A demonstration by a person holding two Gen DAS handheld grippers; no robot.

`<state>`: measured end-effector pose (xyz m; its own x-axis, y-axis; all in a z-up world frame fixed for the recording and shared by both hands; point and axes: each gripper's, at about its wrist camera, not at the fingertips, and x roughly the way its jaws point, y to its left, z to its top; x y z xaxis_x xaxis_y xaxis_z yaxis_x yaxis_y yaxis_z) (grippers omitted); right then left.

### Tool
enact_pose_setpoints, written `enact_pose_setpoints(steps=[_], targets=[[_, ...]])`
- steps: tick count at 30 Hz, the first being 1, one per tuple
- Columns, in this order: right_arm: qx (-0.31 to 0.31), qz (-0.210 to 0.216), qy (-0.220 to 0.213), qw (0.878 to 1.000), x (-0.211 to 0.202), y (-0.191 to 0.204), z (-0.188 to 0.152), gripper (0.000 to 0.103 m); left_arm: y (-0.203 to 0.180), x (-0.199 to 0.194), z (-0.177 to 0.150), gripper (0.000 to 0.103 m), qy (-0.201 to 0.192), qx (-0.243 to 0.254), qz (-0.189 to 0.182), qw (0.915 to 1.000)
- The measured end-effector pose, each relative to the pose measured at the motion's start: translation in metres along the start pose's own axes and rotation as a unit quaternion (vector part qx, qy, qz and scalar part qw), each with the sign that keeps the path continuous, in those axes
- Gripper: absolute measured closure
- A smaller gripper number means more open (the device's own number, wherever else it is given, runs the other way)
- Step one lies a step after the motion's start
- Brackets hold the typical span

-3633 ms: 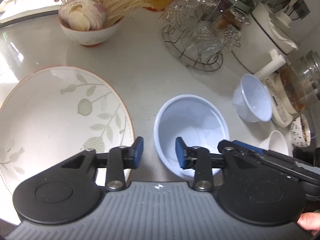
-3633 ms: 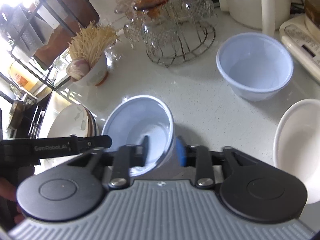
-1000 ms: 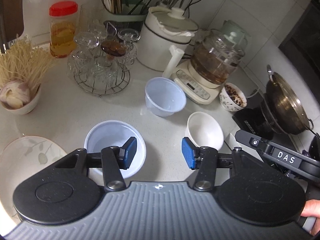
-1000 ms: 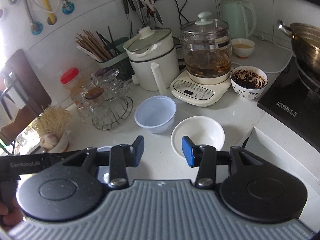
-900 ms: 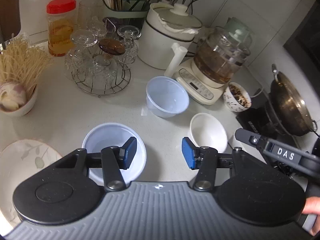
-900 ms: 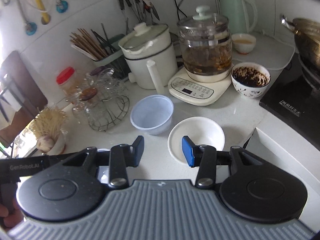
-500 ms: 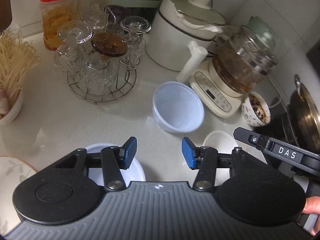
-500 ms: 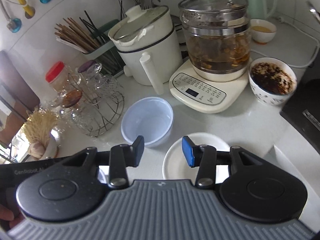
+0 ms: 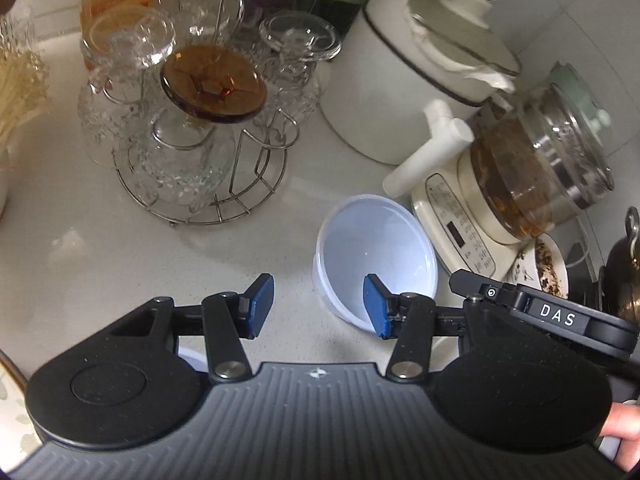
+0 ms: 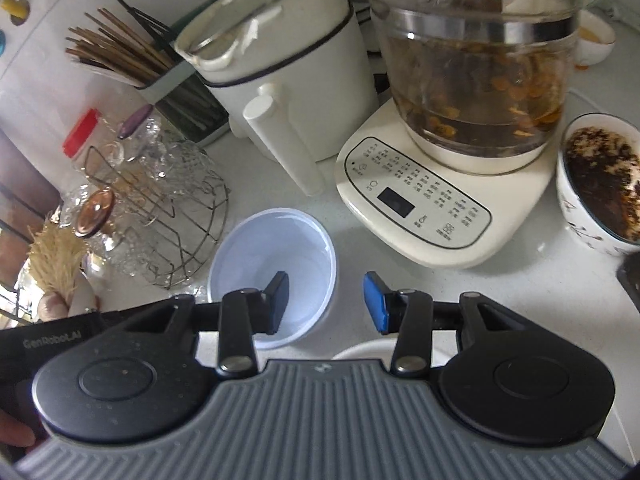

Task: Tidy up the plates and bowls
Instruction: 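Move the left gripper to the second plastic bowl's rim and close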

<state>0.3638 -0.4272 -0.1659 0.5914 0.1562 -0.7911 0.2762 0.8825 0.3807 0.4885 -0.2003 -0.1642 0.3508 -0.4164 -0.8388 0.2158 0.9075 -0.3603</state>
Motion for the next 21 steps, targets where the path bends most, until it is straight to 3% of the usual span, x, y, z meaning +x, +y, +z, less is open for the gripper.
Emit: enact_pose_setpoints(steps=[8, 12, 17, 21], targets=[[-0.001, 0.008, 0.034, 0.999, 0.027, -0.007, 0.011, 0.06, 0.0, 0.029, 0.012, 0.051, 0.028, -0.01, 0.001, 0.9996], [0.0, 0.007, 0.05, 0.999, 0.036, -0.011, 0.016, 0.069, -0.002, 0.039, 0.017, 0.063, 0.037, -0.01, 0.008, 0.9992], [0.008, 0.01, 0.06, 0.998, 0.044, -0.016, 0.018, 0.074, -0.006, 0.049, 0.023, 0.07, 0.048, 0.0, 0.013, 0.9988], [0.019, 0.021, 0.066, 0.997, 0.049, -0.019, 0.017, 0.083, 0.0, 0.057, 0.022, 0.074, 0.062, -0.015, 0.009, 0.998]])
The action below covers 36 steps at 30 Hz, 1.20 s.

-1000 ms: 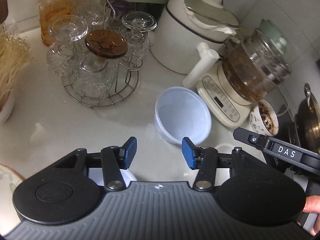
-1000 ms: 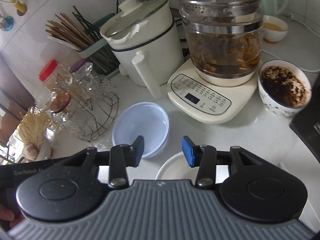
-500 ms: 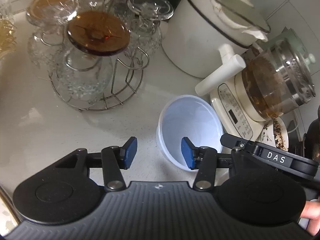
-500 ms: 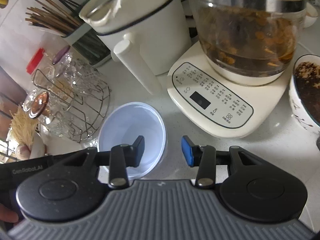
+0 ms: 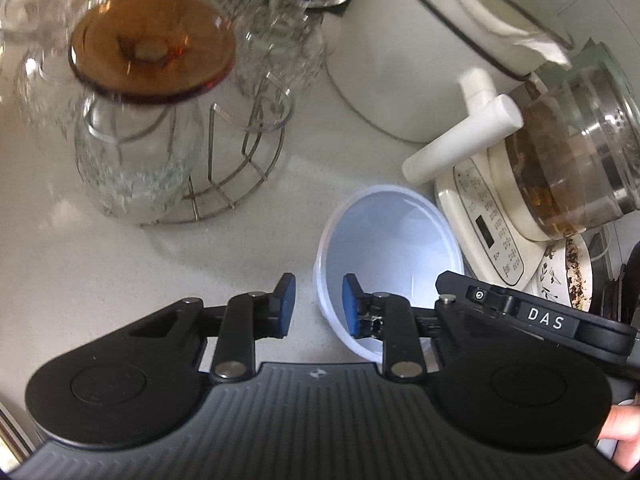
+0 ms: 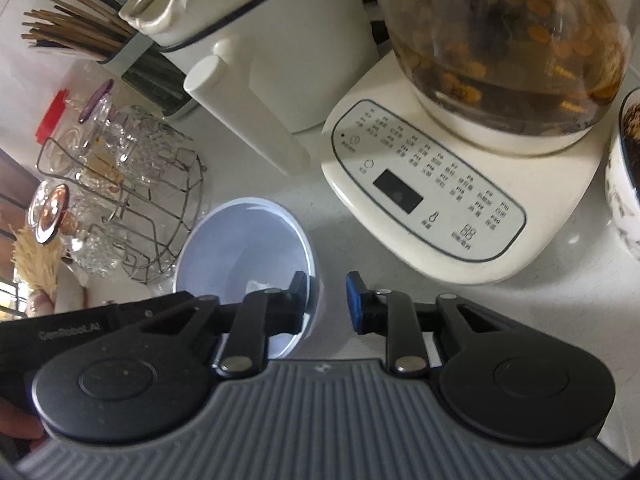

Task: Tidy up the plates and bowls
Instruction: 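Move the left gripper to the second plastic bowl's rim and close, then lift the second plastic bowl and carry it over the first bowl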

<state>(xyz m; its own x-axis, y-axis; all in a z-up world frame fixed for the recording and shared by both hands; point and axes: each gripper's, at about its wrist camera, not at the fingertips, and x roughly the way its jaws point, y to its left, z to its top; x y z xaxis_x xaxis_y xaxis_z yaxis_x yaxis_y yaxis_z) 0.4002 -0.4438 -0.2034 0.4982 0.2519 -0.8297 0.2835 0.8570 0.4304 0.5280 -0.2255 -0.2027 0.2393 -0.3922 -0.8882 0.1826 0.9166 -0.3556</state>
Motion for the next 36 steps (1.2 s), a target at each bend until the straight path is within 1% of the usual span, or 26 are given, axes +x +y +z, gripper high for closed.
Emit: enact_pose_setpoints(steps=[1, 2, 5, 9, 15, 19, 28, 36], targets=[[-0.003, -0.002, -0.001, 1.0, 0.0, 0.001, -0.001, 0.089, 0.001, 0.002, 0.0, 0.076, 0.003, -0.004, -0.003, 1.0], [-0.006, -0.003, -0.002, 1.0, -0.001, 0.002, -0.001, 0.091, 0.002, 0.003, -0.001, 0.076, 0.004, -0.006, -0.004, 1.0], [-0.01, -0.002, -0.005, 1.0, -0.002, 0.002, 0.0, 0.091, 0.002, 0.003, -0.002, 0.079, 0.001, -0.007, -0.006, 1.0], [-0.012, 0.001, -0.004, 1.0, -0.004, 0.003, -0.002, 0.094, -0.003, 0.002, -0.005, 0.093, -0.004, -0.001, -0.012, 0.9999], [-0.018, 0.005, -0.018, 1.0, -0.017, 0.006, -0.006, 0.095, -0.007, -0.01, -0.011, 0.094, -0.022, 0.003, -0.019, 0.9996], [-0.023, 0.012, -0.027, 0.999, -0.03, 0.011, -0.01, 0.095, -0.005, -0.026, -0.016, 0.094, -0.034, -0.003, -0.022, 0.9992], [-0.036, 0.031, -0.047, 0.998, -0.065, 0.033, -0.021, 0.095, -0.001, -0.074, -0.033, 0.094, -0.063, -0.013, -0.032, 0.9974], [-0.052, 0.047, -0.065, 0.995, -0.092, 0.057, -0.035, 0.095, 0.007, -0.116, -0.053, 0.094, -0.091, -0.013, -0.032, 0.9952]])
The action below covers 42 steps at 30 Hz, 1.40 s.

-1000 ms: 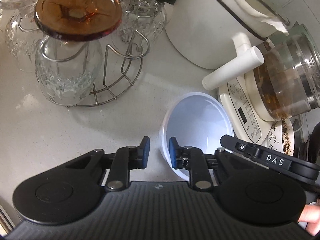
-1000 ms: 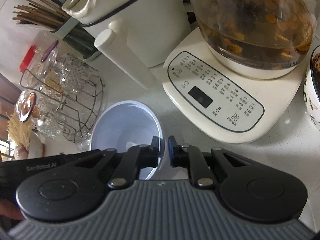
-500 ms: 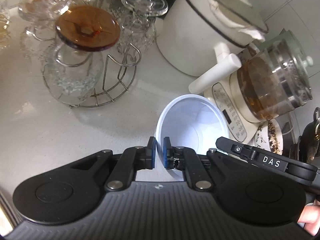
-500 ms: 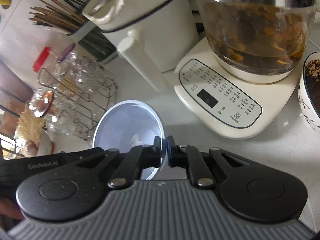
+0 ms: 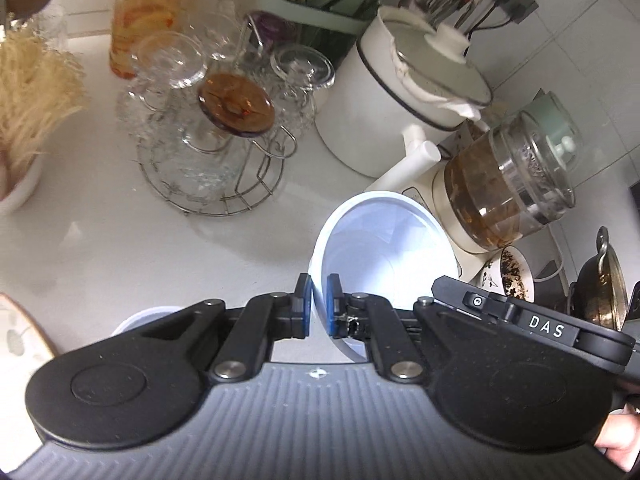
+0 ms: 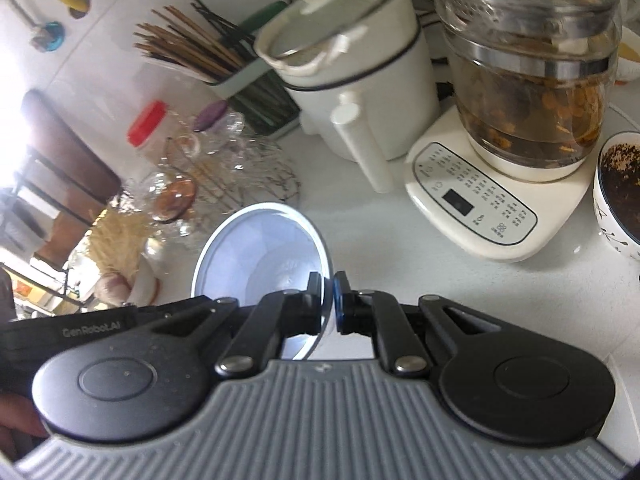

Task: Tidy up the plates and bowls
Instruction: 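Lift the second plastic bowl and carry it over the first bowl, then lower the second bowl into the first bowl and open the left gripper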

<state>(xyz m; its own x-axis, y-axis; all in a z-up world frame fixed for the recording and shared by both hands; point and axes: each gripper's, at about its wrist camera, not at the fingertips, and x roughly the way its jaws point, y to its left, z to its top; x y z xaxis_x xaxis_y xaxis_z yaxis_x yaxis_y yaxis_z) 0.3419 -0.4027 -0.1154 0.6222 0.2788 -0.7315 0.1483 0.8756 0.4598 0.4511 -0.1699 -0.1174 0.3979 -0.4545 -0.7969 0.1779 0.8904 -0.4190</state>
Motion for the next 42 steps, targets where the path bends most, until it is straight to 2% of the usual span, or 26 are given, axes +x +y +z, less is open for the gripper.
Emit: enact_pose_setpoints(steps=[10, 19, 28, 42], targets=[[-0.03, 0.022, -0.004, 0.999, -0.008, 0.041, -0.016, 0.094, 0.027, -0.048, -0.014, 0.094, -0.034, -0.009, 0.011, 0.9993], [-0.057, 0.039, 0.013, 0.998, 0.004, 0.075, -0.037, 0.094, 0.065, -0.075, -0.032, 0.094, -0.042, -0.039, 0.031, 0.9979], [-0.066, 0.036, 0.042, 0.996, 0.021, 0.093, -0.061, 0.094, 0.099, -0.076, -0.052, 0.094, -0.024, -0.068, 0.045, 0.9964], [-0.075, 0.018, 0.087, 0.993, 0.047, 0.087, -0.079, 0.091, 0.113, -0.057, -0.07, 0.094, -0.004, -0.085, 0.054, 0.9949]])
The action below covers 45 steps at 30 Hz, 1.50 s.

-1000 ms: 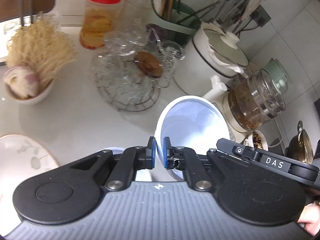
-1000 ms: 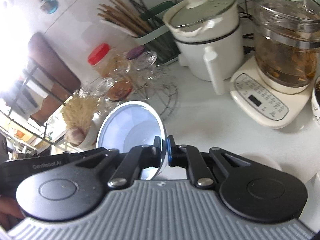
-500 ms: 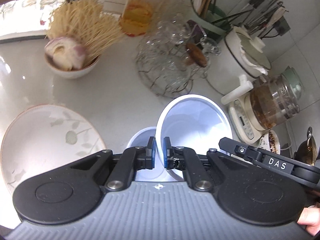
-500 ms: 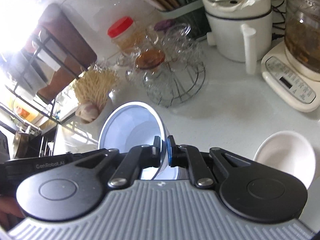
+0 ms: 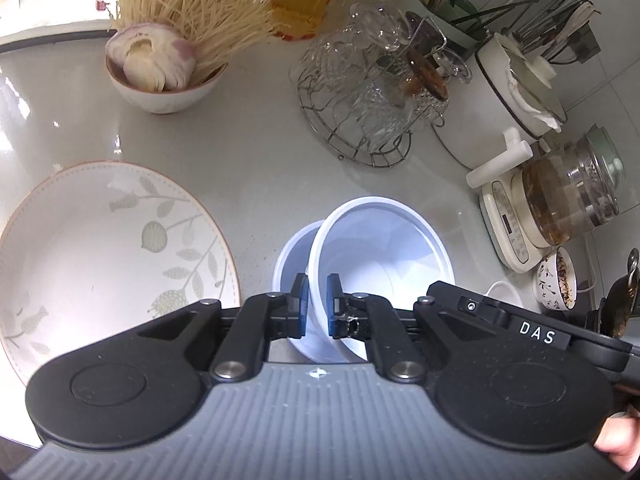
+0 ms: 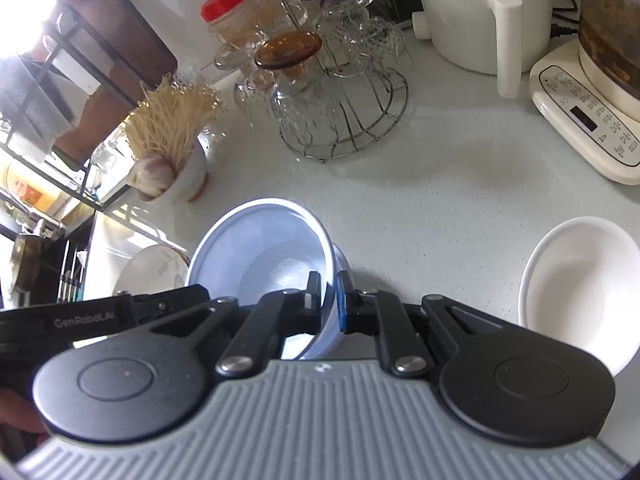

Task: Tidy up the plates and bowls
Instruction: 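Lower the second bowl into the first bowl and open the left gripper, then move the left gripper to the white ceramic bowl's rim and close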

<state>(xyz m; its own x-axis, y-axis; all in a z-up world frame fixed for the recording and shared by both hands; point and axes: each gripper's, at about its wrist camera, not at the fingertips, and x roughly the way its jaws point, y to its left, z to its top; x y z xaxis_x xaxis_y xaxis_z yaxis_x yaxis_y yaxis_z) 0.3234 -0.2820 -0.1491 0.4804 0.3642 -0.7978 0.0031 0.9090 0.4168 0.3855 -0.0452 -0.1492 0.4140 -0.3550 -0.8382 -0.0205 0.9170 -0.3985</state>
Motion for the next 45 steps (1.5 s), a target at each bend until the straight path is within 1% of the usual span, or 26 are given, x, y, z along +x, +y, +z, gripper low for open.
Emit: enact_pose_setpoints(steps=[7, 14, 15, 17, 18, 19, 20, 21, 26, 31, 34, 38, 45], targets=[[-0.01, 0.0, 0.013, 1.0, 0.01, -0.001, 0.001, 0.091, 0.003, 0.003, -0.004, 0.093, -0.004, -0.017, 0.007, 0.9998], [0.002, 0.004, 0.025, 1.0, 0.015, -0.005, 0.0, 0.091, 0.007, 0.003, -0.008, 0.093, 0.002, -0.028, 0.008, 0.9996], [0.005, 0.007, 0.026, 1.0, 0.015, -0.005, 0.0, 0.091, 0.007, 0.003, -0.008, 0.093, 0.003, -0.028, 0.008, 0.9996], [0.007, 0.009, 0.026, 1.0, 0.012, -0.004, 0.0, 0.091, 0.008, 0.001, -0.008, 0.088, -0.001, -0.03, 0.01, 0.9995], [0.01, 0.009, 0.023, 1.0, 0.011, -0.004, 0.0, 0.084, 0.009, 0.0, -0.008, 0.081, -0.003, -0.031, 0.011, 0.9995], [0.016, 0.013, 0.019, 1.0, 0.009, -0.005, 0.0, 0.071, 0.009, -0.002, -0.008, 0.077, -0.005, -0.03, 0.011, 0.9995], [0.021, 0.019, 0.014, 0.999, 0.006, -0.005, 0.0, 0.063, 0.009, -0.005, -0.008, 0.076, -0.01, -0.028, 0.011, 0.9995], [0.022, 0.02, 0.008, 1.0, 0.003, -0.004, -0.001, 0.059, 0.008, -0.008, -0.008, 0.075, -0.015, -0.026, 0.011, 0.9995], [0.014, 0.013, -0.027, 0.999, -0.016, 0.005, -0.001, 0.059, 0.003, -0.025, -0.005, 0.075, -0.031, -0.003, 0.006, 0.9995], [0.003, 0.001, -0.082, 0.997, -0.043, 0.017, -0.004, 0.059, -0.004, -0.044, -0.002, 0.075, -0.05, 0.028, -0.007, 0.9983], [-0.009, -0.012, -0.112, 0.994, -0.057, 0.027, -0.009, 0.059, -0.011, -0.056, -0.002, 0.075, -0.061, 0.059, -0.01, 0.9963], [-0.014, -0.024, -0.143, 0.989, -0.073, 0.038, -0.021, 0.059, -0.016, -0.07, -0.001, 0.075, -0.07, 0.09, -0.028, 0.9931], [0.003, -0.062, -0.189, 0.98, -0.095, 0.05, -0.049, 0.059, -0.022, -0.089, -0.008, 0.075, -0.077, 0.141, -0.055, 0.9855]])
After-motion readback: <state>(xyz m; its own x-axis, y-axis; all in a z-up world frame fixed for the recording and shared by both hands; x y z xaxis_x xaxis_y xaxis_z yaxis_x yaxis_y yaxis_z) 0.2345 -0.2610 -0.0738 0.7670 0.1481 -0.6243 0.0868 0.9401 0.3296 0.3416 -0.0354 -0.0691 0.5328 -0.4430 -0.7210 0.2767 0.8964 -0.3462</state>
